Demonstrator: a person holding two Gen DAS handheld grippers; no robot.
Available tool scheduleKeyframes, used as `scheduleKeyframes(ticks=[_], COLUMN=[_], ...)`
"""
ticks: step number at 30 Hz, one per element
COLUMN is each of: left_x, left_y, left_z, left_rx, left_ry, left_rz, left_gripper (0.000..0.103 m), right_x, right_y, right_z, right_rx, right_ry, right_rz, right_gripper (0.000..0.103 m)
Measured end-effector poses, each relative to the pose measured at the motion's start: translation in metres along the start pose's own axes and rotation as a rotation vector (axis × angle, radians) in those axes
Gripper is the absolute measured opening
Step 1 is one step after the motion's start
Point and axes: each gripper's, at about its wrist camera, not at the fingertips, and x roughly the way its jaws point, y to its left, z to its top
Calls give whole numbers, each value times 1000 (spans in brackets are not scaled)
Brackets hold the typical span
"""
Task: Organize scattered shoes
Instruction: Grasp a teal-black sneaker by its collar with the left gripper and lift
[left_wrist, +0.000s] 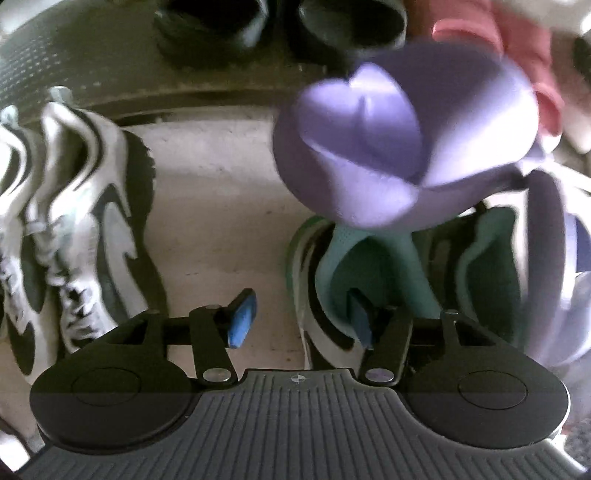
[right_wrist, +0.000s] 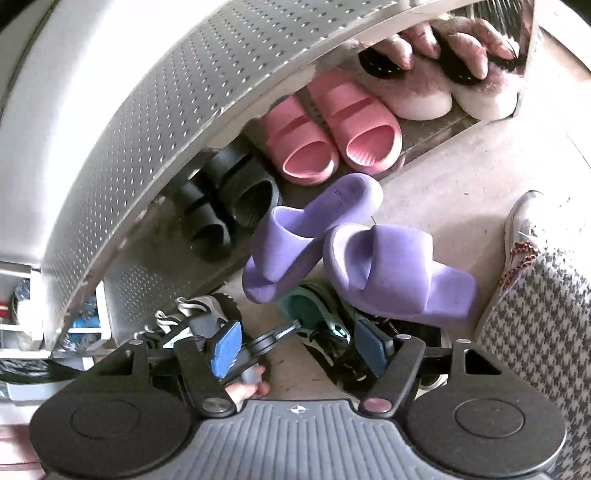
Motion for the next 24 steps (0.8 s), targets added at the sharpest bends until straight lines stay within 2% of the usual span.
scheduleKeyframes(ticks=[1,2,3,4,6,8,10,13,19,23,24], left_x=[4,8,12,15,9,-1,-12,-26,-25,-24,-24], left_y=[-6,-11,-17,-22,-31,-27,-21,-5,25,24,23], left_z=[0,1,1,1,-3,-15,-35,-71,-134,-155,-160], left_rx=[32,63,95,122,211,299,370,412,434,548,608], left_ry=[3,5,8,10,13,39,55,69,165,189,195], left_rz=[7,13,20,27,52,-13,-44,-35,1,30,40], left_gripper=[61,58,50,34,27,20,20,20,20,21,21], right_x=[0,1,3,4,4,4,4,6,11,17,19], right_y=[0,-1,-1,-2,-4,-4,-2,1,5,10,12], right_z=[0,1,2,3,4,3,2,-2,-12,-19,-19], right_rx=[-1,-1,0,7,22,21,15,-1,-26,-50,-53], right_ry=[1,5,8,10,12,10,6,13,22,27,27], right_rz=[1,0,-2,-5,-8,-8,-7,-1,-4,-15,-19], right_gripper=[71,72,72,72,72,72,72,72,72,72,72])
